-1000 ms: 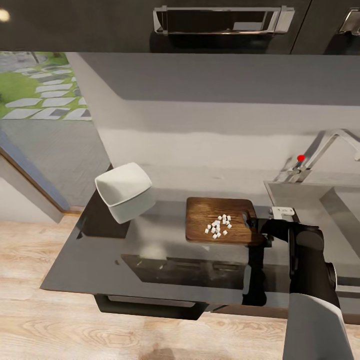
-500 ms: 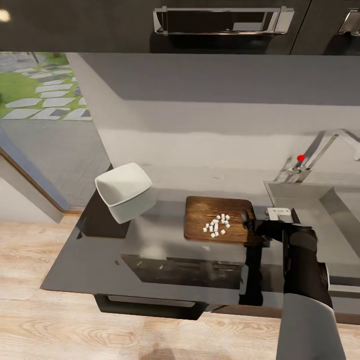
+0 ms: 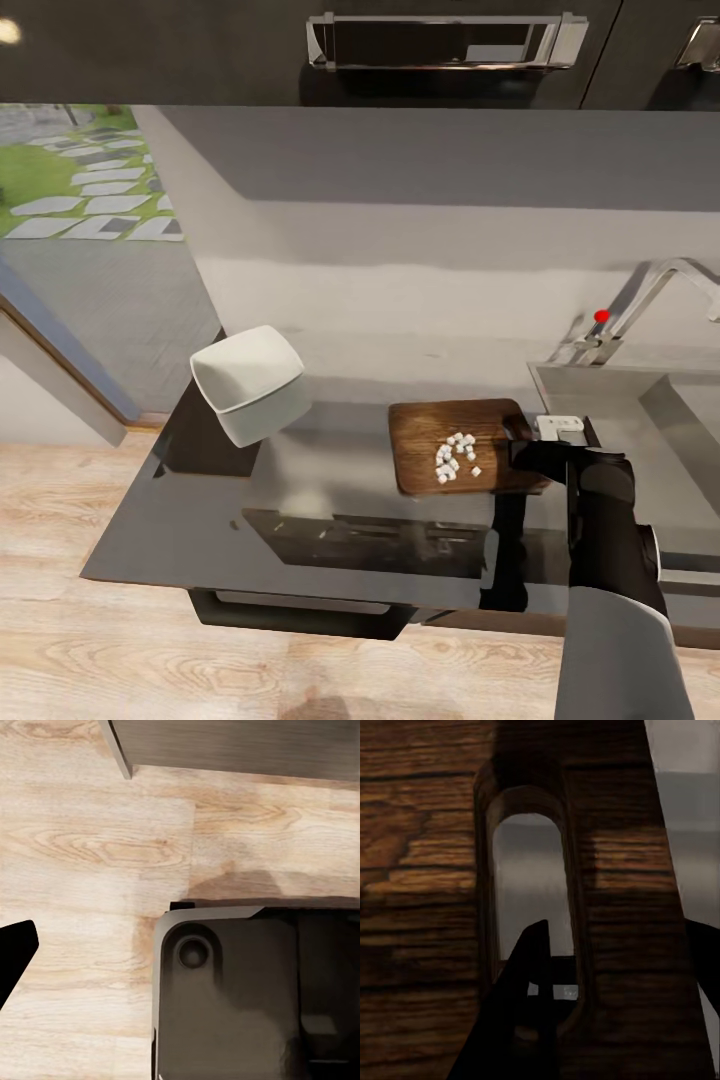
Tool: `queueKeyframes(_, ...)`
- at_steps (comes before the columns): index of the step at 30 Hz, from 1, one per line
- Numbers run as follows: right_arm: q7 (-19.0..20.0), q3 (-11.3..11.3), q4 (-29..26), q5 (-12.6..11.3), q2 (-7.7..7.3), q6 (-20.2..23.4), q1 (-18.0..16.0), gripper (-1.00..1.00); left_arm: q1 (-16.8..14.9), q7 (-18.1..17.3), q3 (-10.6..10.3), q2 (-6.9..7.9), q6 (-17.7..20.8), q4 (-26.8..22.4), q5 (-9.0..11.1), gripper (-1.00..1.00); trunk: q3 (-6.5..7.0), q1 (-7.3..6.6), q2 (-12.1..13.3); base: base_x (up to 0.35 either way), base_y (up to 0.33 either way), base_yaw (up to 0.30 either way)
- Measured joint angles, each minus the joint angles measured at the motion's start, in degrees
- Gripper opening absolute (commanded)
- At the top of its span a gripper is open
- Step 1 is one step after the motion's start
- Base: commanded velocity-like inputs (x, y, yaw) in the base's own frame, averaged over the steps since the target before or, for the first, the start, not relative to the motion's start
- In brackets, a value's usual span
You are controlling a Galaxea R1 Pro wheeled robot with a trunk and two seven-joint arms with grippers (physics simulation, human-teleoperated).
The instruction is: In the kitchen, take the Vidalia onion out of the sink, dice it on the chopping board with the paring knife, put the diced onion into the bowl on the countertop, then place both the paring knife and the chopping board into the sink.
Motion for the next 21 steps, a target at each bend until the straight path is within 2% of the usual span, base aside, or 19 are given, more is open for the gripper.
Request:
queueKeyframes(2,-0.1,0.0,0.0,0.0,0.04,0.0,0.0,-1.00,0.0,0.0,0.0,0.01,0.0,0.0,0.0,1.00,0.01,0.00,0.0,0.000,0.000,0.000)
queueKeyframes(3,0.1,0.0,-0.5,-1.2,0.05,1.7,0.0,-1.00,0.0,0.0,0.0,0.02,0.0,0.0,0.0,1.00,0.03,0.01,0.0,0.000,0.000,0.000)
queueKeyframes(4,0.1,0.0,-0.5,-1.4,0.06,1.7,0.0,-1.00,0.0,0.0,0.0,0.02,0.0,0.0,0.0,1.00,0.07,0.01,0.0,0.000,0.000,0.000)
queueKeyframes(12,0.0,-0.1,0.1,-0.9,0.17,2.3,0.0,-1.00,0.0,0.0,0.0,0.02,0.0,0.0,0.0,1.00,0.71,0.01,0.0,0.000,0.000,0.000)
queueKeyframes(13,0.1,0.0,0.0,-1.9,0.25,2.6,0.0,-1.00,0.0,0.0,0.0,0.02,0.0,0.0,0.0,1.00,0.80,0.01,0.0,0.000,0.000,0.000)
queueKeyframes(15,0.1,-0.1,0.0,-1.0,0.28,2.3,0.0,-1.00,0.0,0.0,0.0,0.02,0.0,0.0,0.0,1.00,0.98,0.01,0.0,0.000,0.000,0.000)
queueKeyframes(21,0.1,-0.1,-0.1,-1.2,0.33,2.5,0.0,-1.00,0.0,0.0,0.0,0.02,0.0,0.0,0.0,1.00,1.52,0.01,0.0,0.000,0.000,0.000)
